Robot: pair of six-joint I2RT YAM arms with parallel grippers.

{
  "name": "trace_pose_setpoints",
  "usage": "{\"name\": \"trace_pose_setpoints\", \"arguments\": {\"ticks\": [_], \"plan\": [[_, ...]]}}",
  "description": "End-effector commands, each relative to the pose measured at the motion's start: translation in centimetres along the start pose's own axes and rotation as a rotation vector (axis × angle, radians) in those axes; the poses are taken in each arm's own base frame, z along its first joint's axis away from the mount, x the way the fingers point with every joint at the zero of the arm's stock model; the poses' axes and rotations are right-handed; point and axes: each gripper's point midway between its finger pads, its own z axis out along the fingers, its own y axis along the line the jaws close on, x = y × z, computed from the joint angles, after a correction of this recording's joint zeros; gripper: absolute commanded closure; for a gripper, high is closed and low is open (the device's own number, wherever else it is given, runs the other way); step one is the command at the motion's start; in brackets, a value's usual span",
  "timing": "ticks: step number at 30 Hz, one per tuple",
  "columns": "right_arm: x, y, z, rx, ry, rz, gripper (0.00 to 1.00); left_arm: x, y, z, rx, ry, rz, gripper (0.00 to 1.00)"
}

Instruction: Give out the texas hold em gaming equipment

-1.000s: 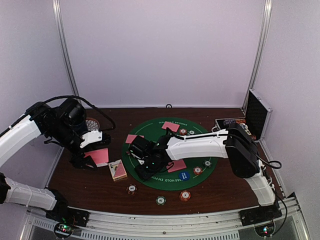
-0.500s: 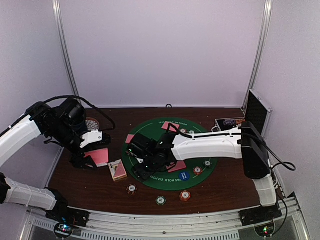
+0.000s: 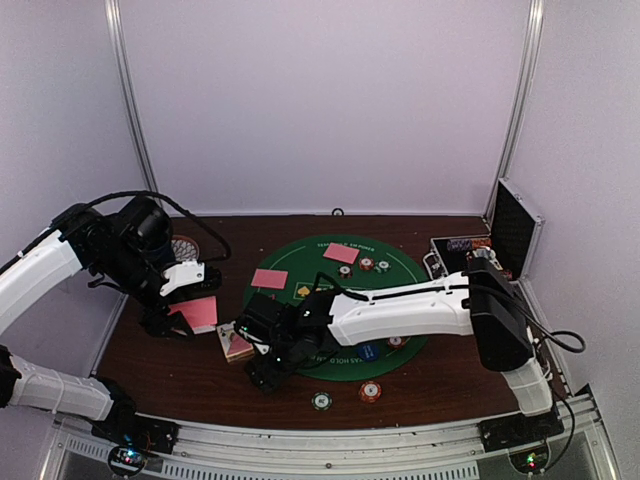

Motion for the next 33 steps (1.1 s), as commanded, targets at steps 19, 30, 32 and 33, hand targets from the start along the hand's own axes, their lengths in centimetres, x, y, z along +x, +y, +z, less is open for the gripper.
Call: {"name": "trace_pose_setpoints", "arguments": {"ticks": [19, 30, 32, 33], "plan": [[0.1, 0.5, 3.3, 0.01, 0.034, -0.031, 0.47, -0.6, -0.1, -0.5, -0.005, -0.041, 0.003, 1.0], [-0.9, 0.8, 1.7, 0.018, -0.004, -0.041, 0.59, -0.5, -0.1, -0.5, -0.003, -0.039, -0.001, 1.0], [-1.3, 0.8, 1.2, 0.017, -0.017, -0.041, 0.6, -0.5, -0.1, -0.5, -0.003, -0.04, -0.003, 1.0], [-1.4, 0.9, 0.9, 0.016, -0.02, -0.041, 0.6, -0.5, -0.2, -0.5, -0.001, -0.04, -0.002, 1.0]]}}
